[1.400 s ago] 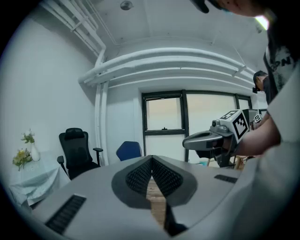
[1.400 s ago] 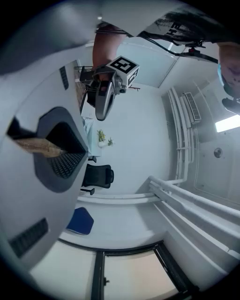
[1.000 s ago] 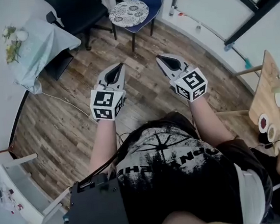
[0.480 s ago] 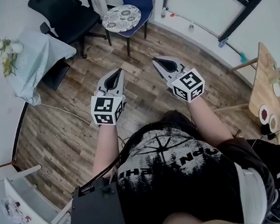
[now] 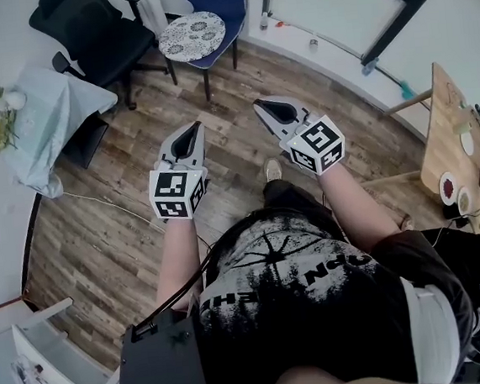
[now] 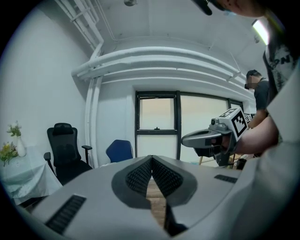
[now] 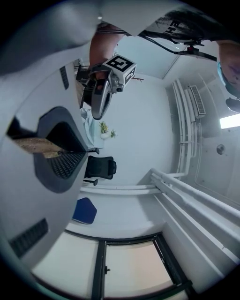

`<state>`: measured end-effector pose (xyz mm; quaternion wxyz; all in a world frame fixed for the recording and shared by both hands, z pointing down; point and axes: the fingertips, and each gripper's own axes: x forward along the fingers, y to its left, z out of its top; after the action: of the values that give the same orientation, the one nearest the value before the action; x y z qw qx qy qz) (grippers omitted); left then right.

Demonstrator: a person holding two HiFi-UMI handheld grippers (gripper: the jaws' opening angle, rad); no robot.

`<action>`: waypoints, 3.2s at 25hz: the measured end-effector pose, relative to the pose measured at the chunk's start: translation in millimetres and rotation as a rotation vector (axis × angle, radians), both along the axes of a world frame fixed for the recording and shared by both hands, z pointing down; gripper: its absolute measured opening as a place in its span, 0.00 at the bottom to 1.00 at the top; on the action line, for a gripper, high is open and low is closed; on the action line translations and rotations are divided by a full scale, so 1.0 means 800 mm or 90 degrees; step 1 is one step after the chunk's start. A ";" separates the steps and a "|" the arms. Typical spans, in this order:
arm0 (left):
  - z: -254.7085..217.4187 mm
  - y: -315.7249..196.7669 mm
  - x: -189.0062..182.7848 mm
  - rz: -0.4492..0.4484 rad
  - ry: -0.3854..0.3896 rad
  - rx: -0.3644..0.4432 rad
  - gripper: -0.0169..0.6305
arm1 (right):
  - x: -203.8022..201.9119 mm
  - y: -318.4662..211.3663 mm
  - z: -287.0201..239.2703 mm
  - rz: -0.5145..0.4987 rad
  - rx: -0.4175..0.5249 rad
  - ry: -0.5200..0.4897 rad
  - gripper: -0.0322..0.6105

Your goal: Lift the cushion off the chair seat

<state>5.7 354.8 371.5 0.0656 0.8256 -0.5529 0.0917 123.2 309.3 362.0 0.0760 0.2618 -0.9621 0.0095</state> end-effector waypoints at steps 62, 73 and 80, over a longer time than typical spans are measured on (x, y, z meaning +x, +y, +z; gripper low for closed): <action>0.054 -0.447 -0.039 -0.106 -0.011 -0.080 0.05 | -0.071 -0.447 0.049 -0.131 -0.067 -0.006 0.08; 0.043 -0.544 -0.113 -0.025 -0.023 -0.071 0.05 | -0.151 -0.532 0.038 -0.065 -0.049 0.001 0.08; 0.032 -0.602 -0.166 0.034 -0.038 -0.058 0.05 | -0.205 -0.579 0.031 -0.011 -0.043 -0.011 0.08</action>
<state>-127.2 -127.2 396.7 0.0841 0.8331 -0.5277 0.1428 -41.1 -153.7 386.6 0.0763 0.2506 -0.9641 0.0438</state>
